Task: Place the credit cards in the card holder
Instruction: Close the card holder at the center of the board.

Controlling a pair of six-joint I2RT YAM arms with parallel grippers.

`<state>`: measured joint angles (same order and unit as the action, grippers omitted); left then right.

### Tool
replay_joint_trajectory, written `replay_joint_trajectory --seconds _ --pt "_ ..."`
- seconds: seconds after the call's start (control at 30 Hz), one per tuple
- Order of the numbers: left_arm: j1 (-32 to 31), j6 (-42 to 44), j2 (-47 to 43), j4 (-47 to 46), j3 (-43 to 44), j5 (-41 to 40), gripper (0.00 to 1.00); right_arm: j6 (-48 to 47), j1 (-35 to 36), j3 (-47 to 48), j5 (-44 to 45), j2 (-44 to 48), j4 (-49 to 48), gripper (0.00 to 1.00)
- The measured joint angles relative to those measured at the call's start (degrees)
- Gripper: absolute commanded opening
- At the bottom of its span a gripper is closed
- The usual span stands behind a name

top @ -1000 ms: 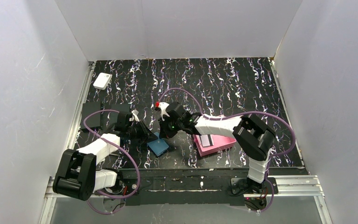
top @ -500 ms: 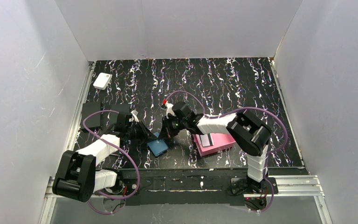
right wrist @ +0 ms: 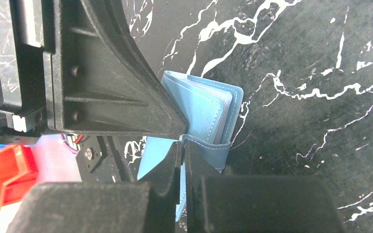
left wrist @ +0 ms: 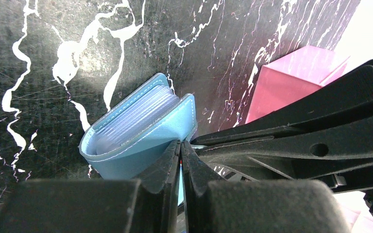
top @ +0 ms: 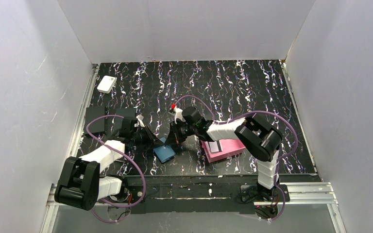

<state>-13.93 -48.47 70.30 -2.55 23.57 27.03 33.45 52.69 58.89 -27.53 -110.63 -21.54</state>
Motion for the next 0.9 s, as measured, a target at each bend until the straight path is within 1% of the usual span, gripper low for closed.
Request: replay_joint_trajectory --seconds 0.13,0.17,0.23,0.3,0.37,0.4,0.47,0.53,0.57,0.6,0.63,0.67,0.7,0.77,0.8,0.9 --pt "0.11 -0.24 0.02 -0.46 -0.28 0.07 0.03 -4.13 0.33 -0.37 -0.07 0.39 -0.66 0.08" --pt "0.11 -0.31 0.04 -0.48 -0.28 0.09 0.03 -5.35 0.52 -0.5 0.17 0.59 -0.68 0.12" --pt "0.13 -0.46 0.04 -0.61 -0.39 0.13 0.03 -7.74 1.05 -0.63 1.09 1.09 -0.46 0.23" --pt "0.2 -0.63 -0.04 -0.83 -0.55 0.17 0.03 -9.16 1.49 -0.63 1.62 1.44 0.04 0.27" --pt "0.2 -0.63 -0.13 -0.85 -0.57 0.17 0.03 -9.38 1.79 -0.57 1.62 1.57 0.17 0.36" --pt "0.2 -0.63 -0.17 -0.83 -0.57 0.17 0.03 -8.76 1.81 -0.55 1.49 1.6 0.13 0.39" --pt "0.2 -0.61 -0.26 -0.79 -0.57 0.13 0.03 -6.16 1.79 -0.55 0.92 1.6 -0.33 0.4" --pt "0.2 -0.59 -0.35 -0.68 -0.57 0.09 0.03 -3.48 1.81 -0.55 0.72 1.6 -0.61 0.39" --pt "0.2 -0.61 -0.39 -0.68 -0.59 0.07 0.03 -2.36 1.81 -0.55 0.74 1.55 -0.63 0.36" --pt "0.2 -0.61 -0.39 -0.68 -0.59 0.07 0.03 -1.53 1.79 -0.55 0.83 1.51 -0.63 0.31" --pt "0.2 -0.61 -0.39 -0.68 -0.59 0.07 0.03 -0.72 1.75 -0.57 0.96 1.51 -0.61 0.21" --pt "0.2 -0.61 -0.42 -0.68 -0.59 0.07 0.02 -0.04 1.68 -0.68 0.9 1.46 -0.57 0.16" --pt "0.2 -0.61 -0.44 -0.66 -0.59 0.04 0.02 0.48 1.66 -0.79 0.61 1.42 -0.46 0.17" --pt "0.2 -0.59 -0.52 -0.59 -0.59 -0.02 0.02 1.53 1.99 -1.38 0.09 1.25 -0.33 0.32" --pt "0.2 -0.59 -0.66 -0.44 -0.61 -0.04 0.02 1.7 2.23 -1.49 0.0 1.18 0.28 0.37" --pt "0.11 -0.59 -1.03 -0.42 -0.79 -0.28 0.02 0.48 2.86 -1.29 0.37 1.88 0.94 0.45"
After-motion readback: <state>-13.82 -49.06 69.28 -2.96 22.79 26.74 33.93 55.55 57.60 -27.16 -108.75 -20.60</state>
